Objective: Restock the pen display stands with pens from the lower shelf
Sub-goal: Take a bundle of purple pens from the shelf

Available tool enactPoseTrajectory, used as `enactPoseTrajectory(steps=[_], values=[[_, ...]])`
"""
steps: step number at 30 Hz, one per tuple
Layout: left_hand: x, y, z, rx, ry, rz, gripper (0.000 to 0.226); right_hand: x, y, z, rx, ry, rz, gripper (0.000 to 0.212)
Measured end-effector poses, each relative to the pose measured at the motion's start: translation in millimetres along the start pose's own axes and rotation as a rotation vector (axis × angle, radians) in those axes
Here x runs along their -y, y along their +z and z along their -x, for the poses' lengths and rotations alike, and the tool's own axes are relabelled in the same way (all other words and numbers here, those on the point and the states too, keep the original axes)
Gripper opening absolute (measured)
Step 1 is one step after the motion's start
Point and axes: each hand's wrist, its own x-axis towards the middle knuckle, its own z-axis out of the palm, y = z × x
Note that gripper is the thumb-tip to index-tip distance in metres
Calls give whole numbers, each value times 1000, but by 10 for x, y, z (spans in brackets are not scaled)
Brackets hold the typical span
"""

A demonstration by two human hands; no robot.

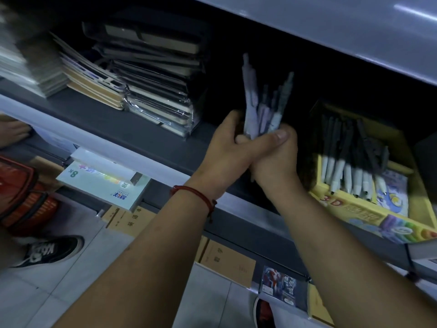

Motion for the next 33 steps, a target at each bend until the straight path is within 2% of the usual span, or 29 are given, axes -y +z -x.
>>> enactPoseTrajectory(steps=[2, 4, 5, 7, 8, 11, 13, 15, 16, 17, 20, 23, 25, 27, 30, 33], values=[[18, -46, 3, 41, 67, -46, 52, -40, 72, 49, -41, -7, -158, 35], [44, -108, 5, 112, 54, -132, 59, -114, 109, 90, -68, -6, -255, 13], [62, -133, -4, 147, 39, -179, 61, -206, 99, 118, -50, -21, -251, 18], [92, -155, -26, 187, 24, -236, 66, -228, 77, 179, -15, 23, -246, 59], [94, -146, -36, 189, 27, -263, 70, -249, 60, 182, -19, 21, -201, 61], [95, -78, -60, 153, 71, -374, 78, -312, 9, 191, -10, 18, -231, 29], [108, -30, -51, 145, 92, -379, 79, -325, -3, 230, 3, -1, -132, 20], [131, 3, -30, 153, 102, -357, 79, -321, -40, 295, -18, 72, 150, 42], [144, 11, -20, 152, 111, -356, 78, -344, -52, 303, -45, 84, 364, 50], [155, 17, -10, 148, 123, -360, 78, -362, -75, 310, -43, 32, 483, 49], [201, 42, 9, 126, 148, -363, 76, -368, -120, 282, 38, -138, 425, 35], [250, 69, 18, 90, 156, -348, 69, -387, -155, 280, 75, -111, 416, 32], [279, 73, 22, 74, 158, -337, 66, -389, -200, 307, 79, -75, 481, 42], [302, 83, 30, 52, 140, -299, 57, -377, -245, 310, 118, 59, 528, 58], [351, 107, 33, -28, 141, -271, 41, -417, -220, 308, 127, -69, 539, 54], [393, 107, 16, -119, 121, -233, 37, -495, -192, 292, 135, -129, 594, 61]])
